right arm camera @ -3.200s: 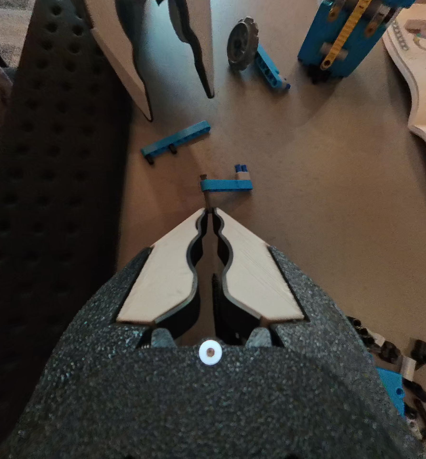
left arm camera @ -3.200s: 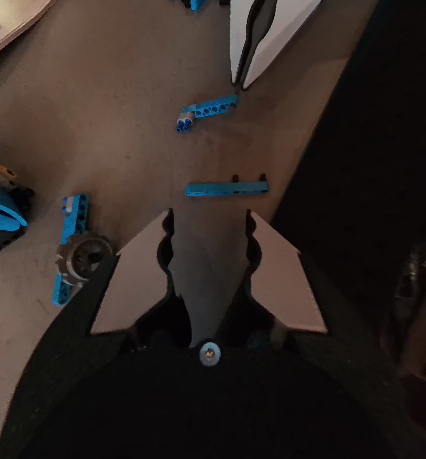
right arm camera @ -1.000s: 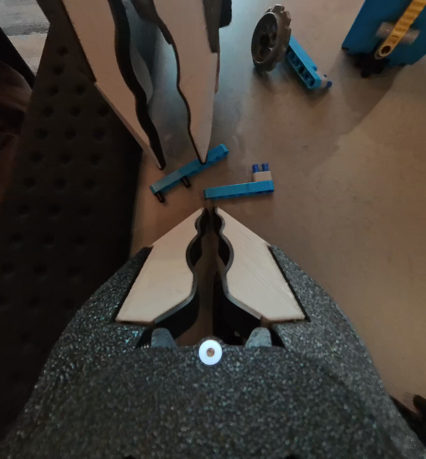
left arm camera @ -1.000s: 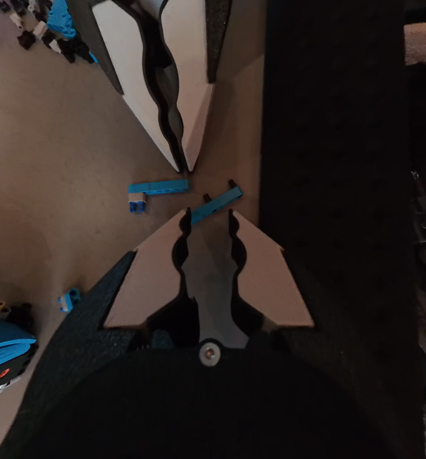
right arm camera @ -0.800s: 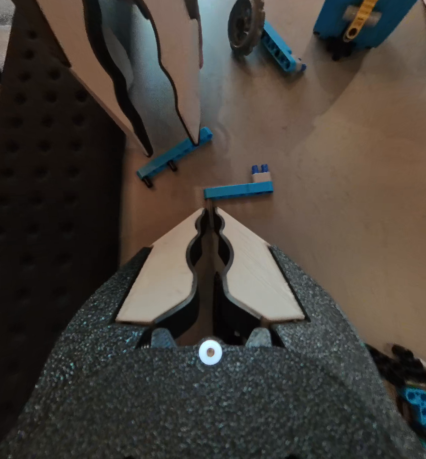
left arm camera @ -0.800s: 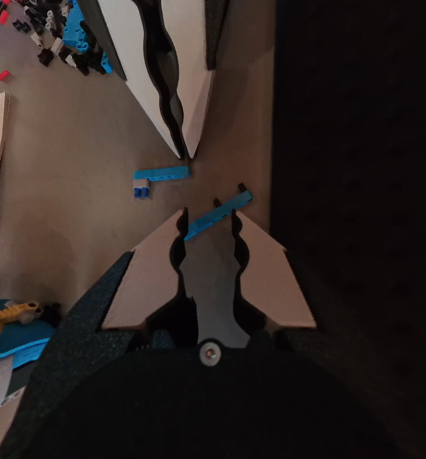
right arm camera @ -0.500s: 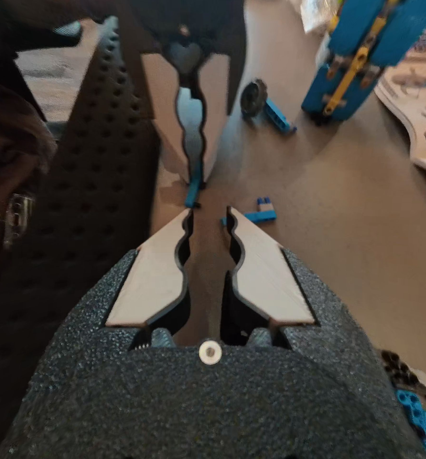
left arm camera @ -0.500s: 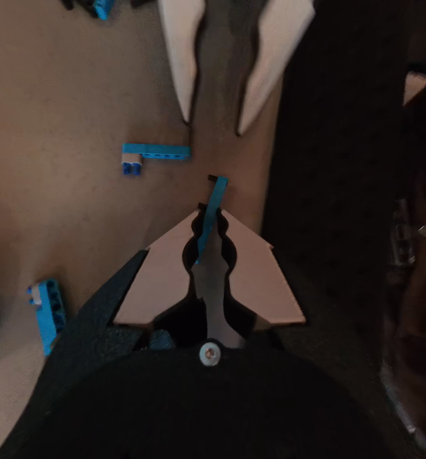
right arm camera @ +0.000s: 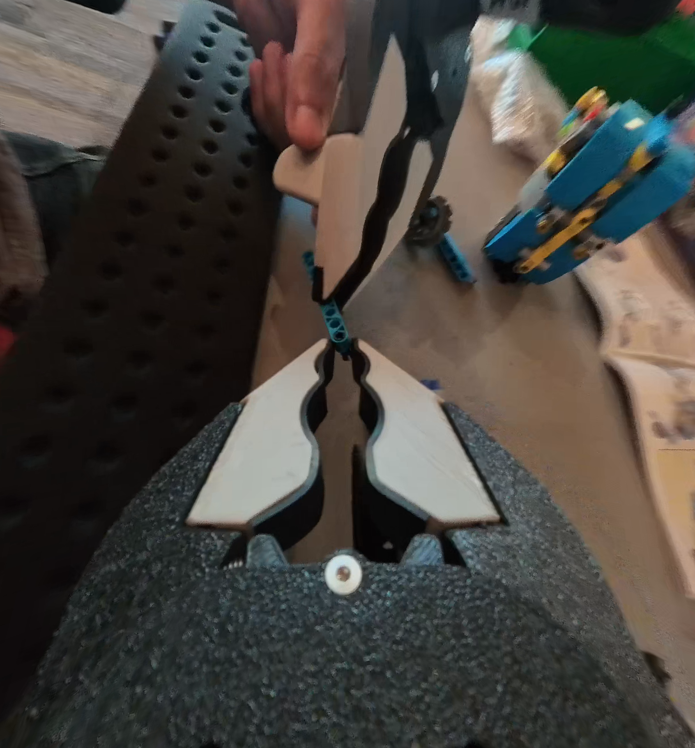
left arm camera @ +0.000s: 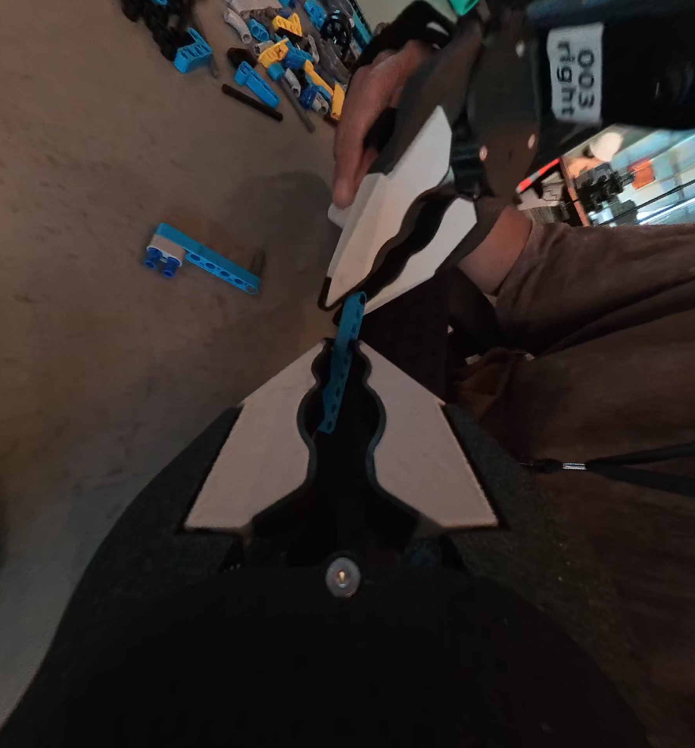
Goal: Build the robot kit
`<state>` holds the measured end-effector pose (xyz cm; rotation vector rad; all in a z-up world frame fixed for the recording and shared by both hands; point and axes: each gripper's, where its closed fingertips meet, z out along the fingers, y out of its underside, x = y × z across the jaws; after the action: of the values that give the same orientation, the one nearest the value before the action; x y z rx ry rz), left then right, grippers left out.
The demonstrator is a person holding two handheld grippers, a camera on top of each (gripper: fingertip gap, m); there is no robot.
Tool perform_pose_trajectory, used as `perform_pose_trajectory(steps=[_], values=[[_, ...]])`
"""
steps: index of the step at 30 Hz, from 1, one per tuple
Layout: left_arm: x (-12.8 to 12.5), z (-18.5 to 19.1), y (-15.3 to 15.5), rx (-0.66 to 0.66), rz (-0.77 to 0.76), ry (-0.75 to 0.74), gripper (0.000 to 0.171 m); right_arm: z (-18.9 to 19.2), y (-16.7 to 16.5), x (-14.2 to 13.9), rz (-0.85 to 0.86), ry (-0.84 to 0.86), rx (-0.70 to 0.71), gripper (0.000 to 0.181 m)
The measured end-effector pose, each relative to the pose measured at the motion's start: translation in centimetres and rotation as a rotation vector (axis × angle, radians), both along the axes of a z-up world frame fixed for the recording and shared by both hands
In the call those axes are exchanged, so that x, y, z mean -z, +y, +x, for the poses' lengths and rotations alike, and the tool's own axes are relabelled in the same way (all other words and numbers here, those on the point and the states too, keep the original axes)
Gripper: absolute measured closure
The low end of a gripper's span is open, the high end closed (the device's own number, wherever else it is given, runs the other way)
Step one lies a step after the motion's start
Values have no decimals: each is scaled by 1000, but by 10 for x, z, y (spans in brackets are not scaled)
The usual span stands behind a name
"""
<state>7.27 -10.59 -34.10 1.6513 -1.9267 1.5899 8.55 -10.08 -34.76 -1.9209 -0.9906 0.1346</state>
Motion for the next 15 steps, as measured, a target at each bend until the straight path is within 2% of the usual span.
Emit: perform_pose_trajectory(steps=[1, 3, 5, 9, 10, 12, 13, 15], values=[[1, 1, 2, -6, 39, -15, 160, 0, -2, 3, -61, 40, -8, 174], [8, 2, 11, -28, 197, -63, 140, 10, 1, 7, -133, 78, 27, 174], [14, 1, 18, -35, 356, -107, 139, 15, -1, 11, -242, 132, 20, 174], [28, -1, 20, -48, 522, -106, 165, 16, 12, 10, -399, 243, 20, 173], [30, 1, 22, -81, 525, -89, 165, 18, 18, 9, -404, 265, 32, 173], [31, 2, 25, -176, 425, -9, 165, 24, 29, 9, -410, 290, 73, 172], [31, 2, 25, -219, 341, 42, 165, 33, 34, 13, -404, 275, 125, 163], [23, 1, 14, -255, 60, 122, 165, 46, 31, 21, -421, 222, 190, 149]])
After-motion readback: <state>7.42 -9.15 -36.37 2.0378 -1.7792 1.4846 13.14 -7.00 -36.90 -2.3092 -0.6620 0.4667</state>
